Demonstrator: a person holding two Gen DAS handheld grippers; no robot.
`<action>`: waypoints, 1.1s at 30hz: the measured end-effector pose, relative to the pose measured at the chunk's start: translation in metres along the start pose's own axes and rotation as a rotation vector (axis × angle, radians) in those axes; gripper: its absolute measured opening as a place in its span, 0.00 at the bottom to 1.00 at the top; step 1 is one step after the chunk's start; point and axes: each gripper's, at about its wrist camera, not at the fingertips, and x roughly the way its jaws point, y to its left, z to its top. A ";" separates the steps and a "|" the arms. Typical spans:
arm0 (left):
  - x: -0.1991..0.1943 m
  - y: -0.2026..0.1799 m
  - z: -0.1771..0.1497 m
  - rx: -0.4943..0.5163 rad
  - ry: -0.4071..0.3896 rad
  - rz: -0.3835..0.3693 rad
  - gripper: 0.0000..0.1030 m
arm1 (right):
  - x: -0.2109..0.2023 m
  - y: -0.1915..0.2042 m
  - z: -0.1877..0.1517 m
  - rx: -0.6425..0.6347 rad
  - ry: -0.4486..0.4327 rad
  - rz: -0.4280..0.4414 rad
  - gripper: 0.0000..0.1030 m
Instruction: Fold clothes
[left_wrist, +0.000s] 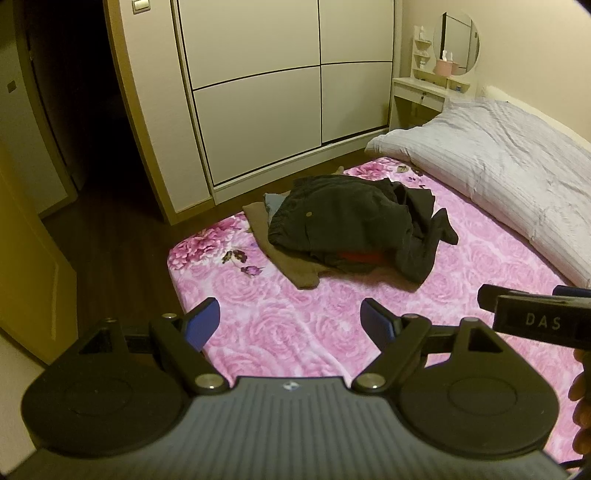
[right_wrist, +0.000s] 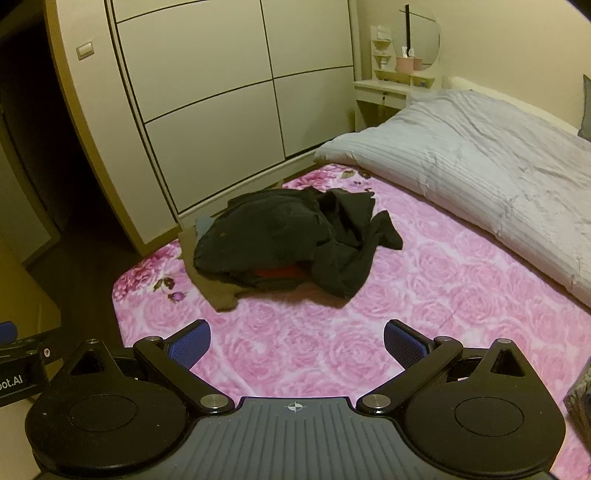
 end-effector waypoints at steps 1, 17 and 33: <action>0.001 0.000 -0.001 -0.001 0.000 0.000 0.78 | 0.000 0.000 0.000 -0.003 0.001 0.000 0.99; 0.005 0.003 0.001 -0.006 0.003 -0.003 0.78 | 0.001 -0.001 -0.002 -0.010 -0.009 -0.006 0.99; 0.005 0.016 0.000 -0.023 0.012 0.001 0.78 | 0.008 0.011 0.002 -0.028 -0.013 -0.008 0.99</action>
